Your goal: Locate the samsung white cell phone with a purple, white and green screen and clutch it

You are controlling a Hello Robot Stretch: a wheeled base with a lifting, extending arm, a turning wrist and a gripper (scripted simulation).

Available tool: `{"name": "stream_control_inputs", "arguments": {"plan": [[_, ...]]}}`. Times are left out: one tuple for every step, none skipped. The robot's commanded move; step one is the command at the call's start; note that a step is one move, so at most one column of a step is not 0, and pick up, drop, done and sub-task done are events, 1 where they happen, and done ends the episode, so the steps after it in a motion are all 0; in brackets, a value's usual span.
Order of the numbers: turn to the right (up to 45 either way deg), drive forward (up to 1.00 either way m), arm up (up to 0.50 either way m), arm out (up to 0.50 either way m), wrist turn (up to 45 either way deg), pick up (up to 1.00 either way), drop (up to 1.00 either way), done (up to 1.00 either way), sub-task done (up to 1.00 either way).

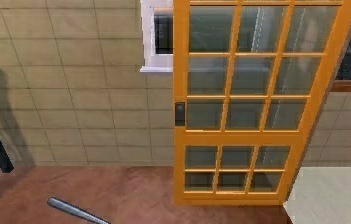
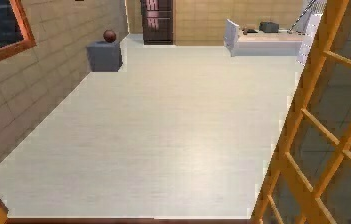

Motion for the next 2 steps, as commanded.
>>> {"name": "stream_control_inputs", "arguments": {"plan": [[-45.0, 0.0, 0.0, 0.0, 0.0, 0.0, 0.0, 0.0, 0.0], [-33.0, 0.0, 0.0, 0.0, 0.0, 0.0, 0.0, 0.0, 0.0]]}}
